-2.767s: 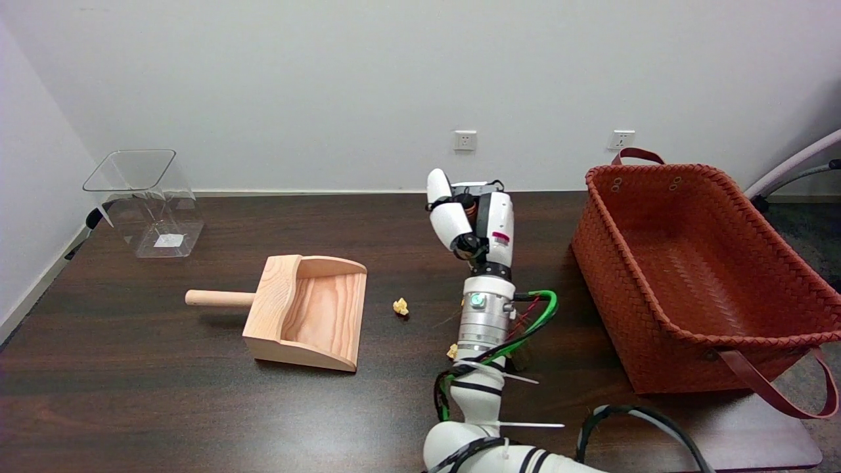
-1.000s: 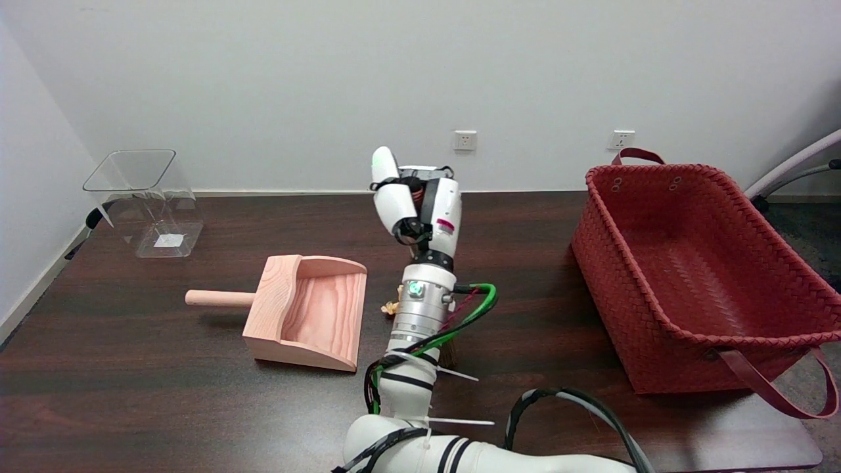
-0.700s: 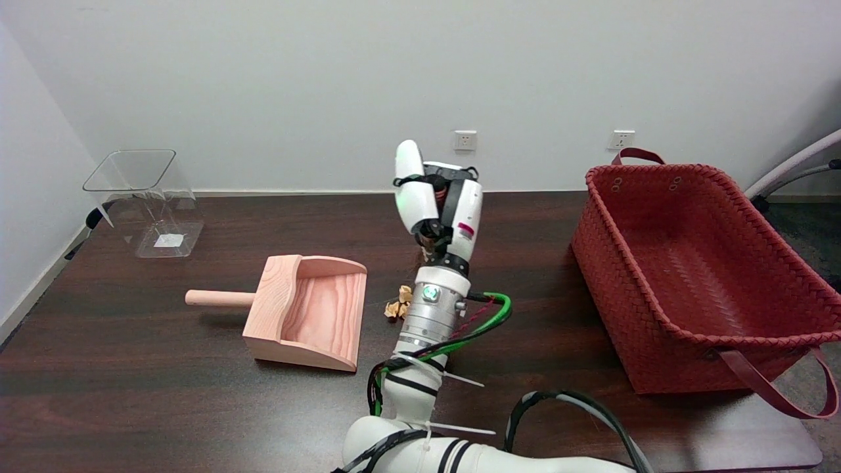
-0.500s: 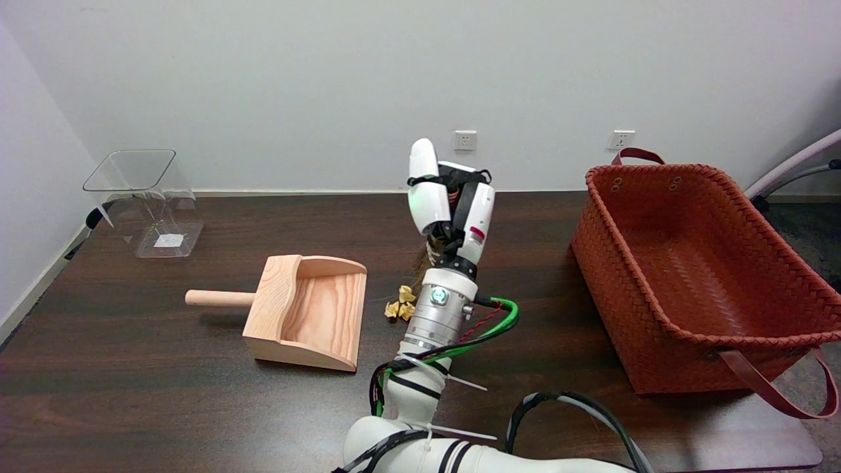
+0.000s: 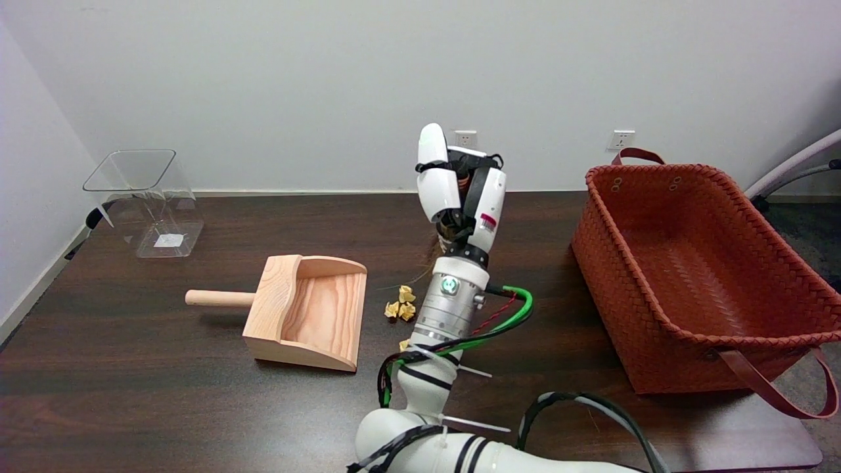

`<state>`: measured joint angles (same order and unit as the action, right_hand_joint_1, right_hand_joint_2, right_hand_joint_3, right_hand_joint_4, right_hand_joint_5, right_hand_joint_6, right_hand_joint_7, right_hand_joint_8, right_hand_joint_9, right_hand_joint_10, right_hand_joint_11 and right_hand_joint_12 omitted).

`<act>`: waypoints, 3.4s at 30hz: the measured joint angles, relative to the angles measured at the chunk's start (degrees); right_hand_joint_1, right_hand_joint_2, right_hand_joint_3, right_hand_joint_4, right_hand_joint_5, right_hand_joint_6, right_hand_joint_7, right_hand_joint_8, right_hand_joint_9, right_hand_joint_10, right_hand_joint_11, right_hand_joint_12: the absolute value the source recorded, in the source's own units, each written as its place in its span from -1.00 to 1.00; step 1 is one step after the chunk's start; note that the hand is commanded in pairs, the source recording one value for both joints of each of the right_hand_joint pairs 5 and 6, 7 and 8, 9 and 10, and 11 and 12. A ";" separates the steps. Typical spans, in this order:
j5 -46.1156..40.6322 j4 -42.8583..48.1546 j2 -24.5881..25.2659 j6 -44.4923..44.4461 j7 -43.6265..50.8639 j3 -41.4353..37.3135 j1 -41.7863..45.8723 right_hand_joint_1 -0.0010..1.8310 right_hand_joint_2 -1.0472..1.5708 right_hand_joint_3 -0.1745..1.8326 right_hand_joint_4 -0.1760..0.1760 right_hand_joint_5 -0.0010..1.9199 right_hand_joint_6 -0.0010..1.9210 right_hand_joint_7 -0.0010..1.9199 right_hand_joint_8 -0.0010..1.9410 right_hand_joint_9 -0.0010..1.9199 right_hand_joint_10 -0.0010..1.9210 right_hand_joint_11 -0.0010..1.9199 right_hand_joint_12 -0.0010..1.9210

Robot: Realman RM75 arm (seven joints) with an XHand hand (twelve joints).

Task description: Sweep the paper balls into the dustpan.

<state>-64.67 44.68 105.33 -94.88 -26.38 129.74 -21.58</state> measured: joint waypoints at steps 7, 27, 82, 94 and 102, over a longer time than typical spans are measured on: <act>1.06 7.81 -3.61 4.77 8.05 0.37 2.66 -0.08 1.00 -0.57 0.00 1.00 1.00 1.00 0.98 1.00 1.00 1.00 1.00; 1.51 15.31 -10.44 13.40 19.75 0.55 8.72 -0.07 1.00 -0.39 0.00 1.00 1.00 1.00 0.98 1.00 1.00 1.00 1.00; 0.19 -16.77 6.86 11.79 6.04 1.57 -6.76 -0.29 1.00 -0.91 0.00 1.00 1.00 1.00 0.98 1.00 1.00 1.00 1.00; -0.76 -18.20 8.08 9.84 -1.30 1.24 -8.07 -0.35 1.00 -0.82 0.00 1.00 1.00 1.00 0.98 1.00 1.00 1.00 1.00; -2.12 -17.68 8.25 7.79 -12.69 1.12 -8.47 -0.30 1.00 -0.89 0.00 1.00 1.00 1.00 0.98 1.00 1.00 1.00 1.00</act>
<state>-66.79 27.00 113.58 -87.09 -39.07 130.86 -30.05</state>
